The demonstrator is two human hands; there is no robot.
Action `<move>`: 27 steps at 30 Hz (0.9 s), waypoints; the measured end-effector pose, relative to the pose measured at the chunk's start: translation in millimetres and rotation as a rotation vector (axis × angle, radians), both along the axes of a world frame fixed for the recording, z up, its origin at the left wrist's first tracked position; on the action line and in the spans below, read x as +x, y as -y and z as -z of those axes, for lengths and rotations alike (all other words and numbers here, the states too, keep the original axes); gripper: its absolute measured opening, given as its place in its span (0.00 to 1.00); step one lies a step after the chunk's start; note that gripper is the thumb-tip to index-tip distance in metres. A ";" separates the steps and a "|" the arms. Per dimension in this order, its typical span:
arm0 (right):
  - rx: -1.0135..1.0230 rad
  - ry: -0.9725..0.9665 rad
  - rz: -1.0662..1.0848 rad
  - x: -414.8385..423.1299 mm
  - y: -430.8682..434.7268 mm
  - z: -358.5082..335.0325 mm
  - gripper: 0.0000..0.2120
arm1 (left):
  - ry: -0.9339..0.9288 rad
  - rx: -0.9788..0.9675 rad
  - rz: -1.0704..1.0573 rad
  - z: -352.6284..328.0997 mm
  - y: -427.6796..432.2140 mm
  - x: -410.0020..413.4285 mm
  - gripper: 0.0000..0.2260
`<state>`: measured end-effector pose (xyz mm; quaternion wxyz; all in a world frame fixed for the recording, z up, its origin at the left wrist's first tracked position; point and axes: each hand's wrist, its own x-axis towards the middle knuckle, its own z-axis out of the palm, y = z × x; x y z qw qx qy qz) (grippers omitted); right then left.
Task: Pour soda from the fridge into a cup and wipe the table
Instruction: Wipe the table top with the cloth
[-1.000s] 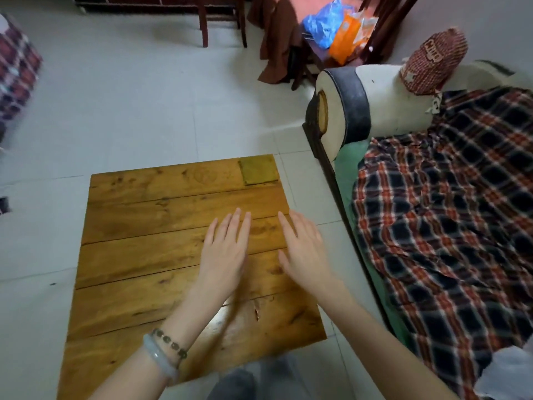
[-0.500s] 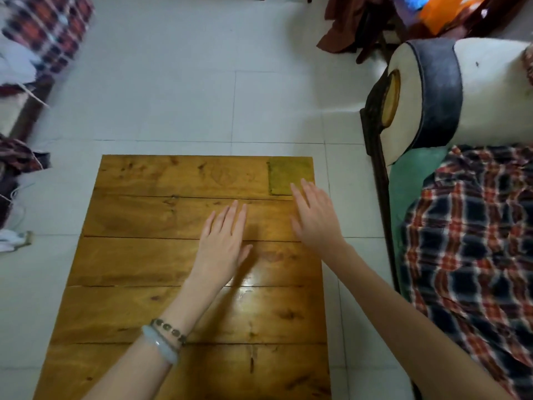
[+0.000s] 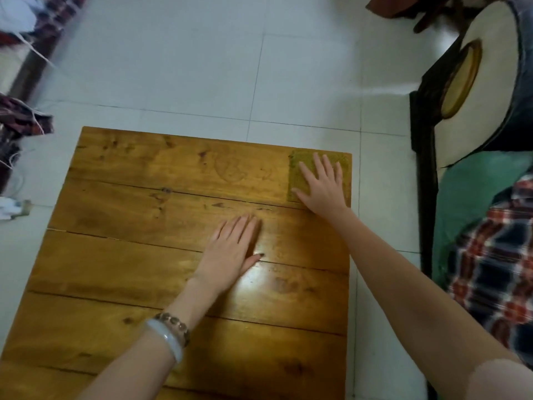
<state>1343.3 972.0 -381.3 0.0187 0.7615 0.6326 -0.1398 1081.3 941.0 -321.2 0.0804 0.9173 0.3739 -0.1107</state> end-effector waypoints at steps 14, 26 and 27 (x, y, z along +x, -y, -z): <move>0.018 0.075 0.165 -4.4 -7.6 38.1 0.28 | -0.028 -0.023 -0.040 25.5 13.2 -26.9 0.32; 0.038 0.005 -0.223 -72.6 108.3 37.6 0.29 | -0.055 -0.104 -0.210 25.1 70.6 -106.0 0.29; 0.043 -0.007 -0.245 -78.3 122.0 37.9 0.29 | -0.051 -0.106 -0.214 24.9 77.9 -112.2 0.29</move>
